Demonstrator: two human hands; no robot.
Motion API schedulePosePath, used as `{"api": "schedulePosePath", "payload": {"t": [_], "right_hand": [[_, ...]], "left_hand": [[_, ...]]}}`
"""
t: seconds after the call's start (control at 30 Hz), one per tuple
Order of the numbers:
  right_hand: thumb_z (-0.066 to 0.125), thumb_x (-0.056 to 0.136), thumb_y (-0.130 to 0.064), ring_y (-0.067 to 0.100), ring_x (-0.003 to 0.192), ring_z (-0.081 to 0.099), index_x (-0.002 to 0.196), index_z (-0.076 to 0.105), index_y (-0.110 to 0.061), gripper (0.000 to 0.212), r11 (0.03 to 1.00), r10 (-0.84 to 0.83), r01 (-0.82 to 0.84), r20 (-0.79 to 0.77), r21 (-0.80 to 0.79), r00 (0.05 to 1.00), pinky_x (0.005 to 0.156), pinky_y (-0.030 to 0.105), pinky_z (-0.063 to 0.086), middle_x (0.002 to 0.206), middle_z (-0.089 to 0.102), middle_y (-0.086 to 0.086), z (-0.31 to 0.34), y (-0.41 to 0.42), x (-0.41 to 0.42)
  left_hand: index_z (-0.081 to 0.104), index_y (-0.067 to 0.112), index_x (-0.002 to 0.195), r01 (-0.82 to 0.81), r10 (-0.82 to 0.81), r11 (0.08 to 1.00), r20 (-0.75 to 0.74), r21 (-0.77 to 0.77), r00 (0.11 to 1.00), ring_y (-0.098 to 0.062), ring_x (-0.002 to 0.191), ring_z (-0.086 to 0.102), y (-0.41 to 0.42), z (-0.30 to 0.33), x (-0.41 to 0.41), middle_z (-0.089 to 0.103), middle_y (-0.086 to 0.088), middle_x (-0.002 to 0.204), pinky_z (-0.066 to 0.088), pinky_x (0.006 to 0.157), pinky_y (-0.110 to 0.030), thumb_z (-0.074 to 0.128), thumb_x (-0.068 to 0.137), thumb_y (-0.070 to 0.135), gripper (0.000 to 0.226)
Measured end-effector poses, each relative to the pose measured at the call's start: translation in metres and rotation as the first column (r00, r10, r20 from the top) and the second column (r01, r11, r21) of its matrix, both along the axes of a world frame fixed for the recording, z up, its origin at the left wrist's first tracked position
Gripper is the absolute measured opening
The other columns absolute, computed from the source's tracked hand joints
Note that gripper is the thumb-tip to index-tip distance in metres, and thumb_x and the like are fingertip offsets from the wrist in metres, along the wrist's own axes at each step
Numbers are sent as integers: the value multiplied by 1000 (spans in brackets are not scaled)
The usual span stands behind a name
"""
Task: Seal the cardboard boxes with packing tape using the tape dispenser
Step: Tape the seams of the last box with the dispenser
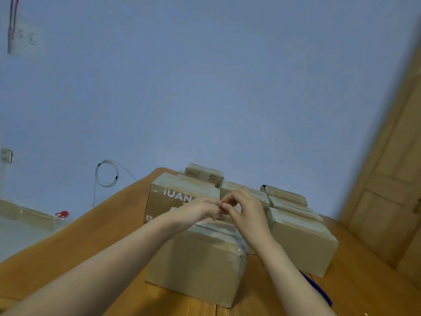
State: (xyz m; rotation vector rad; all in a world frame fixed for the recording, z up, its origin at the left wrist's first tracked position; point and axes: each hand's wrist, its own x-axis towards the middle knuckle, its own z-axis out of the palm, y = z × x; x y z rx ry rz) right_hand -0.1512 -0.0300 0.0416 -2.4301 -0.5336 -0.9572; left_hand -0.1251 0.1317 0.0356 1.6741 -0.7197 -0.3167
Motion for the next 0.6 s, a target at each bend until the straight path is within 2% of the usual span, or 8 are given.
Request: {"api": "schedulePosePath", "payload": {"t": [0.13,0.2,0.23,0.3,0.37,0.43,0.5,0.6], "right_hand": [[61,82,-4,6,78,48,73,59,-15,15,999,34,-31,90,-37,995,72,20,39,76,53,-13,-1,-2,-2],[60,83,-1,6,78,50,71,56,-19,21,995,76,-80,57,64,995,72,13,36,76,55,-11,2,-5,-7],[61,84,0,7,79,51,70,56,-20,25,988,94,-93,-2,126,996,72,13,36,77,57,-9,5,-8,-10],[64,84,0,8,81,52,68,58,-19,26,981,104,-61,-229,185,968,75,16,39,81,58,-7,13,-17,-12],[65,85,-5,11,86,55,69,61,-20,22,994,56,1,-508,112,860,83,23,43,85,59,-8,17,-28,-6],[64,88,-11,8,88,57,74,64,-19,16,1000,-9,25,-694,13,720,89,27,43,86,63,-10,16,-32,1],[63,91,-14,-1,76,57,79,65,-14,12,999,-43,19,-762,-41,646,81,21,43,77,64,-11,11,-32,8],[64,90,-14,-7,58,54,79,67,-11,12,998,-58,41,-760,-41,647,62,9,40,64,61,-15,8,-30,14]], "left_hand": [[65,11,84,-24,-33,978,-268,-206,963,-19,109,64,0,3,4,68,-6,112,42,98,-29,48,60,15,30],[62,8,100,-162,71,954,-336,-253,939,-20,109,61,8,5,9,62,-8,126,40,102,-33,47,76,10,29],[58,5,112,-217,136,949,-325,-227,936,-18,109,60,14,5,11,59,-9,129,39,105,-34,42,84,4,33],[52,7,118,-263,219,951,-249,-161,944,-15,113,56,24,3,13,56,-7,131,35,111,-33,40,91,4,30],[53,14,118,-285,275,957,-149,-50,950,-16,123,49,30,-1,14,52,-3,135,32,113,-34,47,91,16,27],[51,16,127,-326,331,942,-60,74,942,-17,127,45,32,-4,14,49,-1,138,33,111,-36,51,91,22,37],[45,16,138,-358,358,920,24,159,933,-17,126,45,32,-8,13,47,-1,140,36,106,-32,48,95,21,43],[35,13,145,-365,342,880,129,304,931,-18,124,45,31,-15,11,42,-5,144,38,98,-28,48,94,20,52]]}}
